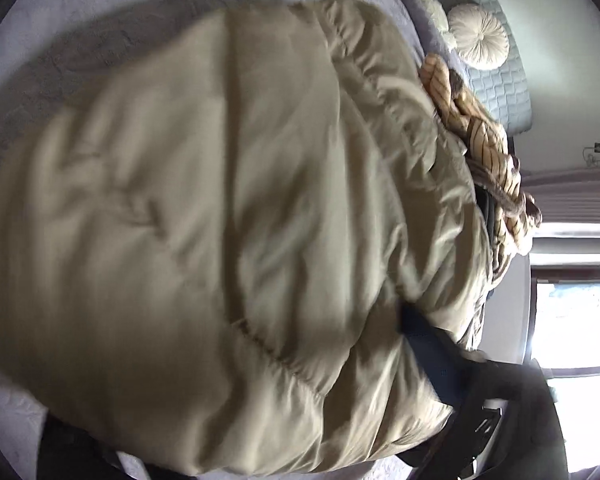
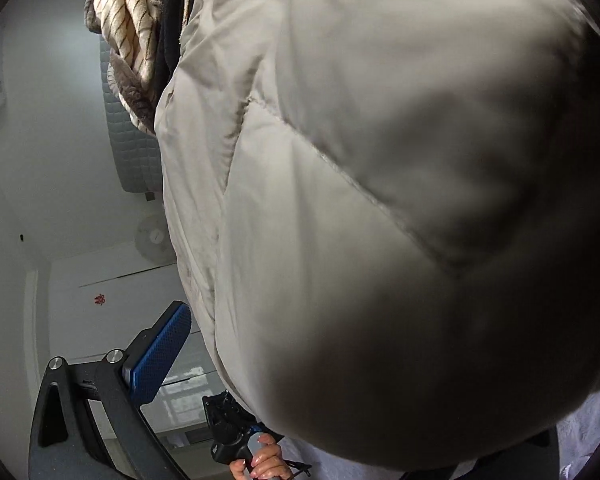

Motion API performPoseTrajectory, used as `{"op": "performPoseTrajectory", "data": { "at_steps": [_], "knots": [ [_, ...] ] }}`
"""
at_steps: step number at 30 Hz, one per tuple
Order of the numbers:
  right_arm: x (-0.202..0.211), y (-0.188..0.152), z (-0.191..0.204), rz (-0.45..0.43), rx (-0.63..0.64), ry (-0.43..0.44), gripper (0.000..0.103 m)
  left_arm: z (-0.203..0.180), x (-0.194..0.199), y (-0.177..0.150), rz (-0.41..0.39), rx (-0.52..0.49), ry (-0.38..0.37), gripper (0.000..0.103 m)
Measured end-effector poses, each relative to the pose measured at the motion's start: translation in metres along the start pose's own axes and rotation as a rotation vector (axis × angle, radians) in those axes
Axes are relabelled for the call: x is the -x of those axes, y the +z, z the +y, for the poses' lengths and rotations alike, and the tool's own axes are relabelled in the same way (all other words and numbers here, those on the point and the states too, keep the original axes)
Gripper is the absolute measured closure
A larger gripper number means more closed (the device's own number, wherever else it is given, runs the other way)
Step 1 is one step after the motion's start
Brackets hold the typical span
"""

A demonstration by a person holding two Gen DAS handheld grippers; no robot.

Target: Fold large clothes

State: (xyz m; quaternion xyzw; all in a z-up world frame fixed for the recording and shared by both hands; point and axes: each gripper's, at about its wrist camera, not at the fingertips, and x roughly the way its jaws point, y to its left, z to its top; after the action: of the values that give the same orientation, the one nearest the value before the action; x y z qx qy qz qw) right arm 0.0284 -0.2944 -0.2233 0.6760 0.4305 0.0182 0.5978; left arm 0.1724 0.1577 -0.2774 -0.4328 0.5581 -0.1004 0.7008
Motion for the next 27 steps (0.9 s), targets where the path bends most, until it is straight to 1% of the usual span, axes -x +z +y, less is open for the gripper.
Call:
{"op": "performPoseTrajectory", "data": {
  "at_steps": [1, 2, 3, 4, 5, 6, 7, 10, 13, 17, 20, 24, 26, 27],
  "knots": [
    [0.001, -0.001, 0.001, 0.001, -0.003, 0.0, 0.005, -0.001, 0.004, -0.001, -0.005, -0.014, -0.02, 0.056],
    [0.003, -0.002, 0.002, 0.003, -0.008, -0.01, 0.012, -0.003, 0.007, -0.001, -0.001, -0.021, -0.053, 0.072],
    [0.006, -0.003, 0.001, 0.008, -0.015, -0.029, 0.043, -0.005, 0.012, -0.001, -0.005, -0.027, -0.064, 0.076],
    [0.007, -0.003, 0.001, 0.011, -0.023, -0.035, 0.057, -0.01, 0.018, -0.001, -0.016, -0.05, -0.07, 0.082],
    [0.01, -0.004, 0.001, 0.007, -0.03, -0.025, 0.062, -0.016, 0.023, -0.002, -0.024, -0.075, -0.074, 0.084],
    [0.013, -0.006, 0.003, 0.004, -0.029, -0.008, 0.069, -0.022, 0.028, -0.003, -0.032, -0.103, -0.074, 0.084],
    [0.016, -0.008, 0.005, 0.002, -0.023, -0.003, 0.074, -0.029, 0.035, -0.005, -0.038, -0.135, -0.077, 0.086],
    [0.026, -0.015, 0.015, 0.005, 0.009, 0.024, 0.077, -0.038, 0.058, -0.012, -0.041, -0.189, -0.1, 0.086],
    [0.042, -0.028, 0.021, 0.021, 0.032, 0.032, 0.078, -0.042, 0.078, -0.022, -0.025, -0.222, -0.114, 0.086],
    [0.066, -0.056, 0.016, 0.062, 0.047, 0.014, 0.078, -0.037, 0.1, -0.046, 0.022, -0.263, -0.095, 0.086],
    [0.086, -0.081, 0.003, 0.085, 0.031, 0.002, 0.078, -0.02, 0.12, -0.071, 0.078, -0.269, -0.074, 0.086],
    [0.114, -0.123, -0.028, 0.127, -0.03, -0.013, 0.078, 0.014, 0.144, -0.109, 0.16, -0.251, -0.03, 0.086],
    [0.122, -0.136, -0.045, 0.137, -0.052, -0.05, 0.078, 0.03, 0.146, -0.121, 0.195, -0.232, -0.013, 0.086],
    [0.124, -0.134, -0.052, 0.135, -0.064, -0.063, 0.076, 0.04, 0.145, -0.126, 0.212, -0.215, 0.0, 0.086]
  ]
}}
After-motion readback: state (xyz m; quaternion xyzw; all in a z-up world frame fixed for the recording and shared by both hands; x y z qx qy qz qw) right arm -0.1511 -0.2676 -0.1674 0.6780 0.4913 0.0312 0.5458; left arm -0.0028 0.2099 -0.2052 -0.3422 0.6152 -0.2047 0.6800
